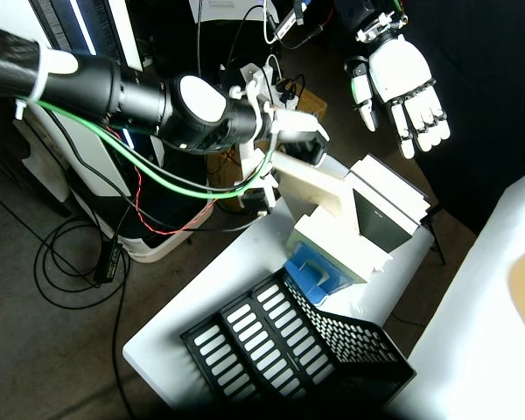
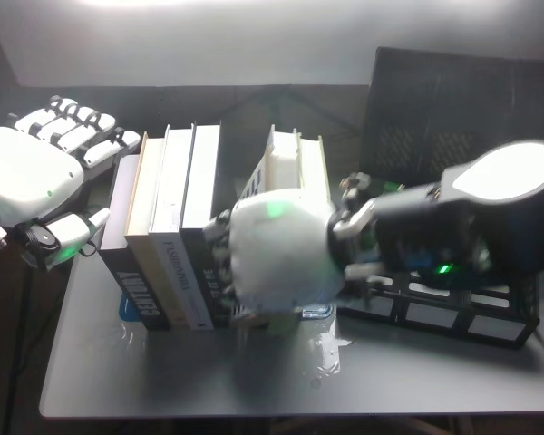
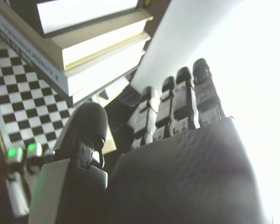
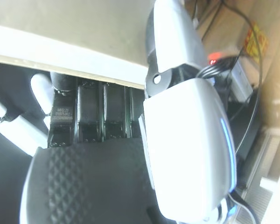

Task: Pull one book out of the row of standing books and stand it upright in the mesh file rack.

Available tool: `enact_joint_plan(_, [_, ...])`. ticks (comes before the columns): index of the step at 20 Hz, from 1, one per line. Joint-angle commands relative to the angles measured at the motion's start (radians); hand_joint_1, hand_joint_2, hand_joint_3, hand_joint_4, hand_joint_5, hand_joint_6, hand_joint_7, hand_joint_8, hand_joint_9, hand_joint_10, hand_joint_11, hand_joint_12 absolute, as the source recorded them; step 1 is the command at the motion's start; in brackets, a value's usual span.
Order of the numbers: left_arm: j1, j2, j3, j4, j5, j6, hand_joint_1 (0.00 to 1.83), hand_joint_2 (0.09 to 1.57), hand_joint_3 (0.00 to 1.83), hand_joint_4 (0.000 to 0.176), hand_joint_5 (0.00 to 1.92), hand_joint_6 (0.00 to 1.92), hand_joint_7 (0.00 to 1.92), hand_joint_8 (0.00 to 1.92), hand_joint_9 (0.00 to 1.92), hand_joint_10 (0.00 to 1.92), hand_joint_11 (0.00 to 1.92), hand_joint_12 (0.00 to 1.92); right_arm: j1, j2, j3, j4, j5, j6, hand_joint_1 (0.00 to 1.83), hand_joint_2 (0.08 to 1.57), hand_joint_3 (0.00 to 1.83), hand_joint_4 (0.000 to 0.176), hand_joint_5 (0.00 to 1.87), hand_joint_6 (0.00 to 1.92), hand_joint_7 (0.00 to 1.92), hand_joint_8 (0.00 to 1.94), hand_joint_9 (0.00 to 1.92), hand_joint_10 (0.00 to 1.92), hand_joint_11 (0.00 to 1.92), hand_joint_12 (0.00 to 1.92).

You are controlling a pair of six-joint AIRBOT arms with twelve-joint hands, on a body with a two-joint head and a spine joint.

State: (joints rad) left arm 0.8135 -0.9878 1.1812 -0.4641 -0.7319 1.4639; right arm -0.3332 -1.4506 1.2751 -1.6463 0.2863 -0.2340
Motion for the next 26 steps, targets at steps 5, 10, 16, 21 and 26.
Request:
enact_joint_plan(5, [-0.009,0.012,-0.001,0.015,-0.114,0.002,0.17,1.57,0.12,0.057,0.04,0.01,0.00,0.00,0.00,0.00,0.00,0.00,0.068,0.066,-0.023,-0.170,0.015,0.155,1.38,1.12,0.00,0.000,0.87,1.02,1.05,0.95,0.86,1.35,0.66,1.75])
enact_joint_plan(10, [-0.010,0.011,-0.001,0.015,-0.114,0.002,0.18,1.57,0.14,0.052,0.03,0.00,0.00,0.00,0.00,0.00,0.00,0.00,0.135,0.122,-0.039,-0.275,0.065,0.288,1.36,1.17,0.01,0.000,0.72,1.22,0.94,1.03,0.86,1.46,0.74,1.81])
enact_joint_plan(16, [-0.010,0.011,-0.001,0.015,-0.115,0.002,0.14,1.57,0.17,0.034,0.03,0.01,0.00,0.00,0.00,0.00,0.00,0.00,0.200,0.173,-0.059,-0.323,0.101,0.357,1.34,1.23,0.00,0.000,0.61,1.41,0.83,1.25,0.72,1.58,0.52,1.88])
enact_joint_plan(21, [-0.012,0.011,0.000,0.017,-0.114,0.002,0.08,1.57,0.15,0.044,0.02,0.01,0.00,0.00,0.00,0.00,0.00,0.00,0.245,0.207,-0.082,-0.344,0.133,0.403,1.34,1.23,0.00,0.000,0.68,1.32,0.83,1.28,0.70,1.59,0.51,1.87])
enact_joint_plan(26, [-0.013,0.010,0.000,0.017,-0.111,0.002,0.07,1.57,0.15,0.036,0.01,0.00,0.00,0.00,0.00,0.00,0.00,0.00,0.299,0.242,-0.090,-0.402,0.168,0.504,1.34,1.23,0.00,0.000,0.67,1.35,0.82,1.30,0.73,1.55,0.53,1.83])
